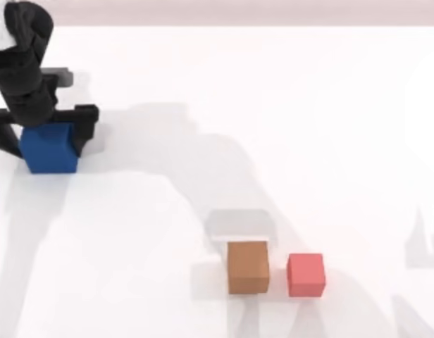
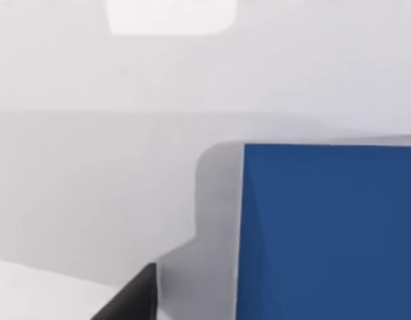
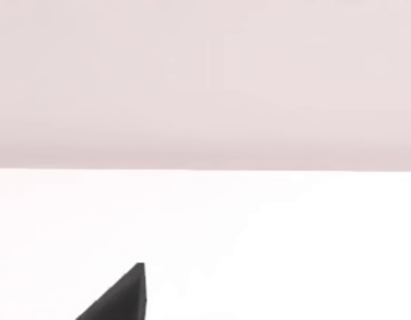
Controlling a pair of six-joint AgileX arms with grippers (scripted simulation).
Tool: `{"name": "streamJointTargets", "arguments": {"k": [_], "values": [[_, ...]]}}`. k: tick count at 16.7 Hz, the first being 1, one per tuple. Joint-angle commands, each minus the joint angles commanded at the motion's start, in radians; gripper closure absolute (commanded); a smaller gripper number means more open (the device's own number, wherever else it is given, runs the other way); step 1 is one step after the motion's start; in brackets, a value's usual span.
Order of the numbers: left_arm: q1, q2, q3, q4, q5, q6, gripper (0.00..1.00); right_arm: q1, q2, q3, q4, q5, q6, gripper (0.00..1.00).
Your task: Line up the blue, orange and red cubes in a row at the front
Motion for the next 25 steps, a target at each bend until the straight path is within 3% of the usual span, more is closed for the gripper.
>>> {"name": "streamJointTargets", "arguments": {"k": [10, 20, 25], "values": [[0.000, 0.000, 0.000, 0.000, 0.000, 0.000, 0.98, 0.000, 0.000, 0.000, 0.000, 0.000, 0.000, 0.00], [-0.001, -0.006, 0.004, -0.005, 0.000, 0.001, 1.00, 0.000, 0.000, 0.000, 0.000, 0.000, 0.000, 0.00], [0.008, -0.038, 0.114, -0.152, 0.002, 0.002, 1.00, 0.000, 0.000, 0.000, 0.000, 0.000, 0.000, 0.00]]}}
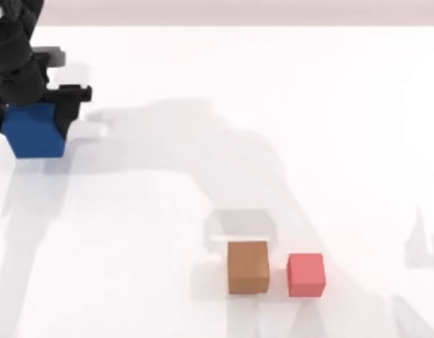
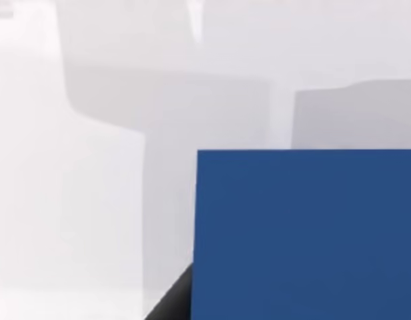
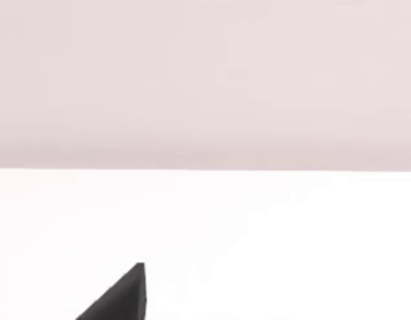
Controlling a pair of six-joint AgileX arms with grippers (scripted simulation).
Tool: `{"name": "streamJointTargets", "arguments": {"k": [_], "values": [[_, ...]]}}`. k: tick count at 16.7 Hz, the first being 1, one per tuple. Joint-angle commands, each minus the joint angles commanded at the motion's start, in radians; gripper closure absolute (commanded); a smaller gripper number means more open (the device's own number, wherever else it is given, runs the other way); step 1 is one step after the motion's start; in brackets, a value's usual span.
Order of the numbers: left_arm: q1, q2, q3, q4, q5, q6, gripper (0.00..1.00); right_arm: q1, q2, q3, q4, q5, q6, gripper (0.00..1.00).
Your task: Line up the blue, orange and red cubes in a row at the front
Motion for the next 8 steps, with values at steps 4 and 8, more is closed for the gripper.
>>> {"name": "streamJointTargets", "arguments": {"k": [4, 8], "values": [[0.009, -0.026, 0.069, -0.091, -0.003, -0.002, 1.00, 0.000, 0.000, 0.000, 0.000, 0.000, 0.000, 0.00], [0.001, -0.025, 0.064, -0.088, -0.003, -0.003, 1.00, 0.000, 0.000, 0.000, 0.000, 0.000, 0.000, 0.00]]}}
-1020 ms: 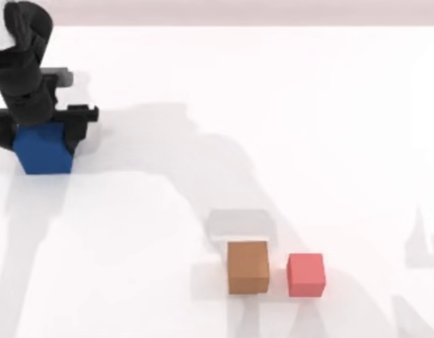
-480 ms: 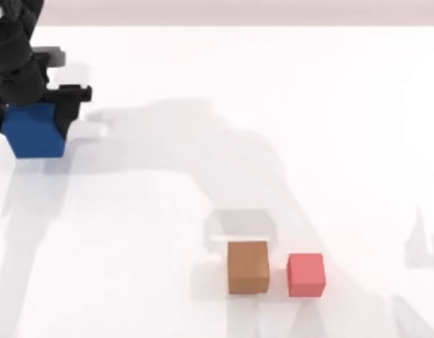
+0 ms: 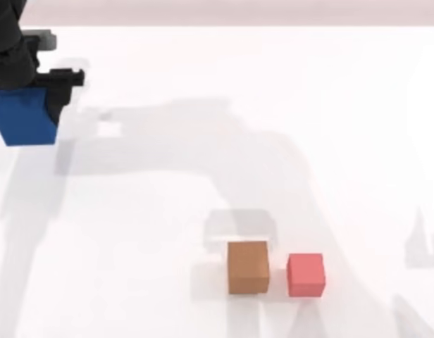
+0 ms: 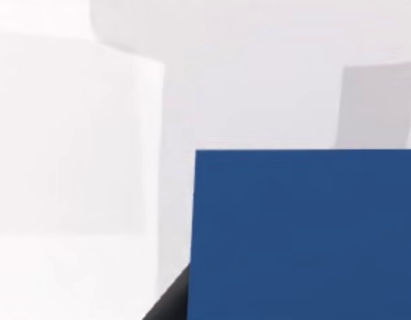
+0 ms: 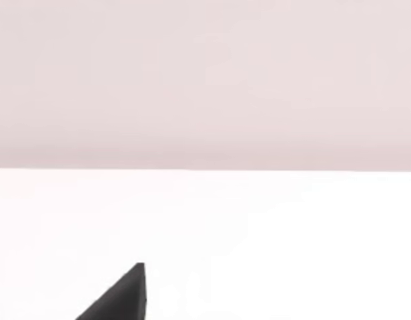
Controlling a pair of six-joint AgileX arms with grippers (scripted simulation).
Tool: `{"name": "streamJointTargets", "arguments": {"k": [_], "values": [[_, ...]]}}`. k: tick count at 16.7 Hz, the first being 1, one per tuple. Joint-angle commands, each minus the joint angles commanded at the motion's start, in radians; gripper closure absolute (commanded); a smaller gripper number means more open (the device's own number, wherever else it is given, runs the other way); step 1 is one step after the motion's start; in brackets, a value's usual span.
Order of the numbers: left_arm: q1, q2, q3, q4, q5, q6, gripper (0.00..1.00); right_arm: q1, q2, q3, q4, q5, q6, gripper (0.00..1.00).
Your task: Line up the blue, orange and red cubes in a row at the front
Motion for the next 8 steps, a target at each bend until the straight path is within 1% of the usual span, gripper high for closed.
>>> {"name": "streamJointTargets", "arguments": {"k": [2, 4, 8], "values": [[-0.035, -0.031, -0.035, 0.009, 0.000, -0.034, 1.00, 0.000, 0.000, 0.000, 0.000, 0.000, 0.000, 0.00], [-0.107, -0.092, -0.108, 0.028, 0.001, -0.103, 1.00, 0.000, 0.000, 0.000, 0.000, 0.000, 0.000, 0.00], [-0.320, -0.263, -0.349, 0.076, 0.000, -0.305, 1.00, 0.000, 0.000, 0.000, 0.000, 0.000, 0.000, 0.00]]}}
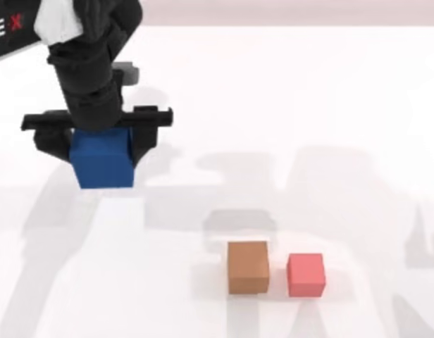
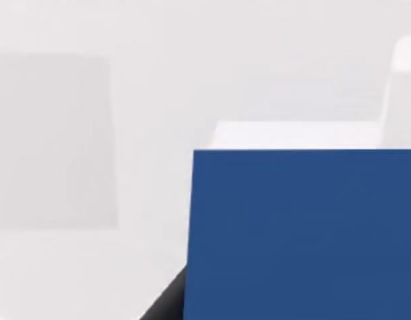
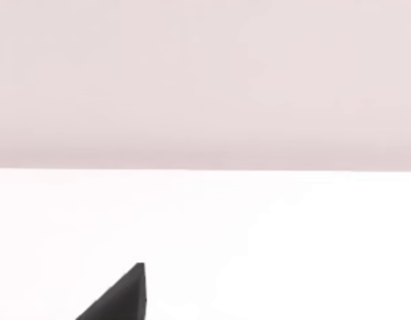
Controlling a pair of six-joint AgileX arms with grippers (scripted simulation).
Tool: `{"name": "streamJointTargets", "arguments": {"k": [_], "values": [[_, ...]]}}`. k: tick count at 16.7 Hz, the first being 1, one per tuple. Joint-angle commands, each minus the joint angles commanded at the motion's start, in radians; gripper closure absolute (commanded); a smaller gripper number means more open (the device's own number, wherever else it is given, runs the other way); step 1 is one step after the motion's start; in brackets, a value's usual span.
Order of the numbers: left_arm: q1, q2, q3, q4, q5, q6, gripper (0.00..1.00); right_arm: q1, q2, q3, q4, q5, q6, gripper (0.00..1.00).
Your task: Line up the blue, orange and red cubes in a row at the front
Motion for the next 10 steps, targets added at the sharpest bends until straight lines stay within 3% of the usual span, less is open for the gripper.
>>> {"name": "streamJointTargets", "arguments": {"k": [5, 7, 10], "values": [[-0.262, -0.219, -0.290, 0.063, -0.003, -0.255, 1.00, 0.000, 0.000, 0.000, 0.000, 0.000, 0.000, 0.00], [-0.312, -0.269, -0.340, 0.080, -0.005, -0.305, 1.00, 0.000, 0.000, 0.000, 0.000, 0.000, 0.000, 0.00], [-0.322, -0.278, -0.349, 0.083, -0.006, -0.314, 1.00, 0.000, 0.000, 0.000, 0.000, 0.000, 0.000, 0.00]]}}
